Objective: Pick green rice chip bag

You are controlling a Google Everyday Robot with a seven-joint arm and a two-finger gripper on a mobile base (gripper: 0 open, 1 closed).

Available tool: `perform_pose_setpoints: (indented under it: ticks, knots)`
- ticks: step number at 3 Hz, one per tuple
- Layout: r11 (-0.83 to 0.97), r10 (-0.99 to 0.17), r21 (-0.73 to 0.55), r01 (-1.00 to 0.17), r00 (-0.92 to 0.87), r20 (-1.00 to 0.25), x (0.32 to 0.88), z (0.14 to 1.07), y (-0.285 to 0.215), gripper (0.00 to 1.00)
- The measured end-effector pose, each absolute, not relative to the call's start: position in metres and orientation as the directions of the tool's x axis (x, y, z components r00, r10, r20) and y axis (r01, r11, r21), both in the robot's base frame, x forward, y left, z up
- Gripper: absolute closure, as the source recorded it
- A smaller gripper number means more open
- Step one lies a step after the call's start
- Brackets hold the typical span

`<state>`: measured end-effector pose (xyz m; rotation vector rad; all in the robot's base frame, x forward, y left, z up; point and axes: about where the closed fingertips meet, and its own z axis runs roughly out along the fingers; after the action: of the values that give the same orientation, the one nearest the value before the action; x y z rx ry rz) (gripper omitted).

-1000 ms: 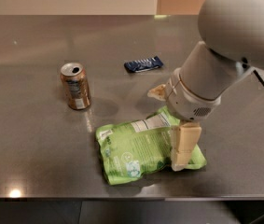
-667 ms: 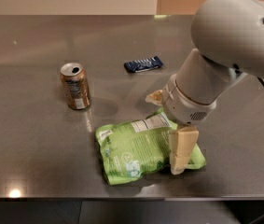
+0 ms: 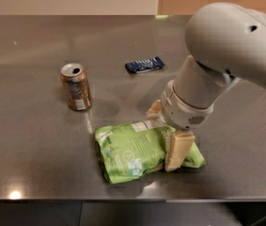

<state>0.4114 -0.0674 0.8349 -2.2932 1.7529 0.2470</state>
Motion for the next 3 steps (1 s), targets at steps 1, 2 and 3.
perform_pose_setpoints:
  ticks: [1,2,3]
  knots:
    - [-0.258,-0.916,-0.084,-0.963,0.271,-0.295,0.412,0.84,-0.065,0.65]
    - [-0.253,-0.906,-0.092,-0.963,0.269,-0.326,0.415,0.859,-0.064,0.89]
    - [-0.228,-0.899,-0.095,-0.969,0.247,-0.361,0.422,0.879,-0.068,1.0]
